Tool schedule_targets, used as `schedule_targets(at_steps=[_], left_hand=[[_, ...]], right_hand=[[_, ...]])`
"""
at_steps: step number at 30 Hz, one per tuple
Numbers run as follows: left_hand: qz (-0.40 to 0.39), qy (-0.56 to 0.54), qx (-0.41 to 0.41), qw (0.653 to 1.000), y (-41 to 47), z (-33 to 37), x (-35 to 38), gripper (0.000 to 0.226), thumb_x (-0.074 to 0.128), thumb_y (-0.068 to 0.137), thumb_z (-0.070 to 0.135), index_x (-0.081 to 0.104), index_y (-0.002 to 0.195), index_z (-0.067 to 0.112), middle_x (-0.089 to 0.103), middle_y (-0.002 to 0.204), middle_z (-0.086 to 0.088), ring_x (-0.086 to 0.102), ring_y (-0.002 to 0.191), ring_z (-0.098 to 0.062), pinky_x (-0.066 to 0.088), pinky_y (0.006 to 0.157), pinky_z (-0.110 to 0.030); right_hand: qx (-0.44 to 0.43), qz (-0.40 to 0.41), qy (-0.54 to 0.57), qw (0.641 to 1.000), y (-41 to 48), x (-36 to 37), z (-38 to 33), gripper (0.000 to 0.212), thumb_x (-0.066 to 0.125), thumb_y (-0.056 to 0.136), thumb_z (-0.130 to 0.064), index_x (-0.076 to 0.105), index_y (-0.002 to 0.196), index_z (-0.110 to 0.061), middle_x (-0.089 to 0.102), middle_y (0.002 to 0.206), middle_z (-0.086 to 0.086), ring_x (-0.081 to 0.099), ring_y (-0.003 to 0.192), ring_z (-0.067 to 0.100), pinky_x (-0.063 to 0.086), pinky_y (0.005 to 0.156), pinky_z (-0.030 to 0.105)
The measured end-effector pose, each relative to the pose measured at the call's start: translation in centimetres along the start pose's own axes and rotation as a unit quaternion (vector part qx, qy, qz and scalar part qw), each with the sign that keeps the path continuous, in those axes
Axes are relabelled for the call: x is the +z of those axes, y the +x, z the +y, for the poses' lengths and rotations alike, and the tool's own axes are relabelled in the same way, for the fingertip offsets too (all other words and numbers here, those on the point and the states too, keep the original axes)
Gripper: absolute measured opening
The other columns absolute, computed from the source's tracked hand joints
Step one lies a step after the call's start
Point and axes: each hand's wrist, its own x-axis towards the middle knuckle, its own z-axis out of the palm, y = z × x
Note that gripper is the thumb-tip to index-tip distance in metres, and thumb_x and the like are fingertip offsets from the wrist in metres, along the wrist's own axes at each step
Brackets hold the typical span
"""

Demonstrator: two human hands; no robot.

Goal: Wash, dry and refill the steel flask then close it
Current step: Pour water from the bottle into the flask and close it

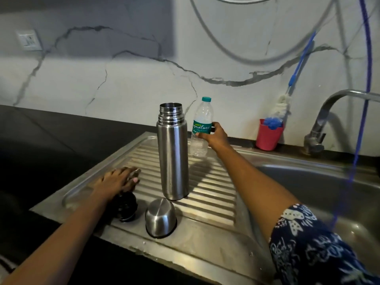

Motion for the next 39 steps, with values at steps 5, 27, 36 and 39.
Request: schedule_targets(at_steps=[5,27,36,39], left_hand=[[-0.019,0.003,0.000,1.000,0.1,0.0,0.0,0.055,0.032,0.096,0.058,0.020,0.147,0.044,0.020,0.157,0.003,0.019,0.143,-0.027,0.019,0.112,-0.048],[0.006,-0.041,0.010,0.999,-0.1,-0.6,-0.2,0.055,0.041,0.091,0.062,0.039,0.141,0.038,0.036,0.149,0.000,0.034,0.135,-0.029,0.029,0.108,-0.048],[0.179,-0.182,-0.019,0.967,-3.9,-0.1,-1.9,0.029,0.057,0.093,0.023,0.063,0.120,0.015,0.058,0.125,-0.016,0.052,0.115,-0.037,0.043,0.095,-0.045],[0.185,-0.103,-0.050,0.976,-6.3,-1.1,-2.5,0.031,0.056,0.092,0.024,0.062,0.122,0.019,0.055,0.129,-0.013,0.046,0.117,-0.037,0.042,0.097,-0.045]], right_hand=[[-0.013,-0.029,-0.015,0.999,1.0,2.2,1.9,0.071,0.077,0.076,-0.016,0.038,0.136,-0.010,0.052,0.134,0.009,0.051,0.119,0.023,0.041,0.091,0.029],[0.000,0.001,-0.124,0.992,0.4,0.9,2.3,0.085,0.077,0.075,-0.013,0.028,0.145,-0.015,0.038,0.144,0.015,0.042,0.128,0.027,0.038,0.106,0.042],[-0.196,0.006,-0.153,0.969,-15.5,-2.5,-5.2,0.016,0.063,0.084,-0.007,0.065,0.097,-0.017,0.059,0.092,-0.003,0.051,0.073,0.000,0.042,0.069,0.016],[-0.220,-0.158,-0.207,0.940,-19.8,0.4,-7.5,0.022,0.064,0.085,-0.015,0.063,0.107,-0.020,0.060,0.101,-0.006,0.052,0.082,-0.002,0.043,0.073,0.013]])
